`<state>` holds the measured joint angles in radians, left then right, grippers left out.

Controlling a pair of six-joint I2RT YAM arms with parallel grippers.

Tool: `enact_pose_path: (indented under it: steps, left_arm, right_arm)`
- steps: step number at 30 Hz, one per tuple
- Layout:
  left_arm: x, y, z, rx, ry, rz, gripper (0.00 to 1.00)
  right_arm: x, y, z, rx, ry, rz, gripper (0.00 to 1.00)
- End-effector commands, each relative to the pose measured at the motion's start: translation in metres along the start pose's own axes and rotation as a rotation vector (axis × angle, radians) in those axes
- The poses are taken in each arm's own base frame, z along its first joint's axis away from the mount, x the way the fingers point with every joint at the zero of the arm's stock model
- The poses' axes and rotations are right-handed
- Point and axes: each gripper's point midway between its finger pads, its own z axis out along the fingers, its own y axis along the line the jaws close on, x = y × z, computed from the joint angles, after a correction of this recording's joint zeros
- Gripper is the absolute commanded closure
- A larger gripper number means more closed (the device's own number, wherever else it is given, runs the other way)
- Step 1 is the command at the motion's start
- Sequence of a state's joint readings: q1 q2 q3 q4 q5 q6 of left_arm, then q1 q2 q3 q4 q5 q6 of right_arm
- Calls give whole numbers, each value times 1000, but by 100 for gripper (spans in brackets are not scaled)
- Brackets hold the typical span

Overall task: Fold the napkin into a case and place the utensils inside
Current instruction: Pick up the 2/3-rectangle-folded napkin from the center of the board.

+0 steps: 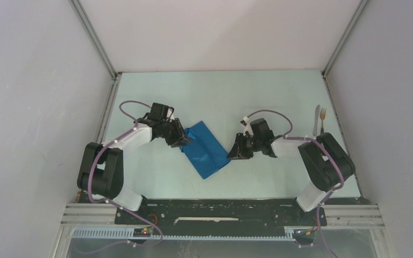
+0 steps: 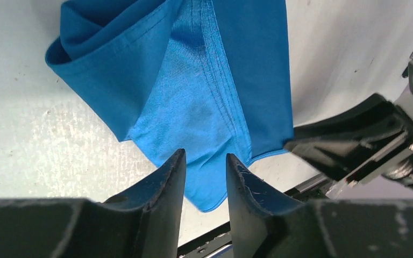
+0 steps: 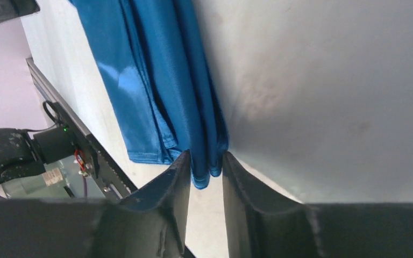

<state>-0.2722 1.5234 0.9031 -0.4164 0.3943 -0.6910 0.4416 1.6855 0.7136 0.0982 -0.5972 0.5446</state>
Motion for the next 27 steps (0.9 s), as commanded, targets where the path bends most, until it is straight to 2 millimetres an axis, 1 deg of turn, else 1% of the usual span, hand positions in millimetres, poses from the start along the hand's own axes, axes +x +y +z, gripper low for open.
enact_pose_path:
  steps: [1,2,4,6,7,8,11,14,16,18,20,21,24,27]
  left_arm:
    - [-5,-5,-12,3,-36,60,59]
    - [-6,-5,-13,-4,-40,64,58]
    - [-6,-3,-18,-14,-49,76,53]
    - [-6,-2,-23,-24,-56,92,48]
    - [-5,-1,-25,-31,-58,99,47]
    - [-4,-1,-26,-29,-59,103,45]
    - [2,-7,-25,-16,-41,108,44]
    - [11,-16,-24,-4,-31,115,42]
    - [18,-25,-22,-6,-39,131,40]
    - [30,-39,-20,-13,-55,183,37]
    - [41,-54,-16,-5,-82,221,35]
    - [48,-61,-15,4,-87,233,34]
    - [50,-60,-14,8,-118,193,34]
    - [50,-49,-19,-33,-134,186,34]
  right_arm:
    - [-13,30,-4,12,-137,-49,53]
    - [-18,31,-10,31,-164,-71,43]
    - [-28,28,-22,86,-198,-122,28]
    - [-39,24,-28,141,-222,-183,15]
    - [-47,25,-26,151,-232,-214,12]
    - [-55,31,-25,143,-245,-228,10]
    - [-69,39,-8,119,-233,-196,9]
    - [-81,49,1,73,-264,-146,12]
    - [-88,49,5,68,-272,-79,14]
    - [-93,45,5,64,-276,-8,14]
    - [-95,45,4,9,-249,32,15]
    - [-97,48,6,-28,-232,20,16]
    - [-91,58,19,-89,-100,-58,18]
    - [-93,63,32,-102,-72,-131,18]
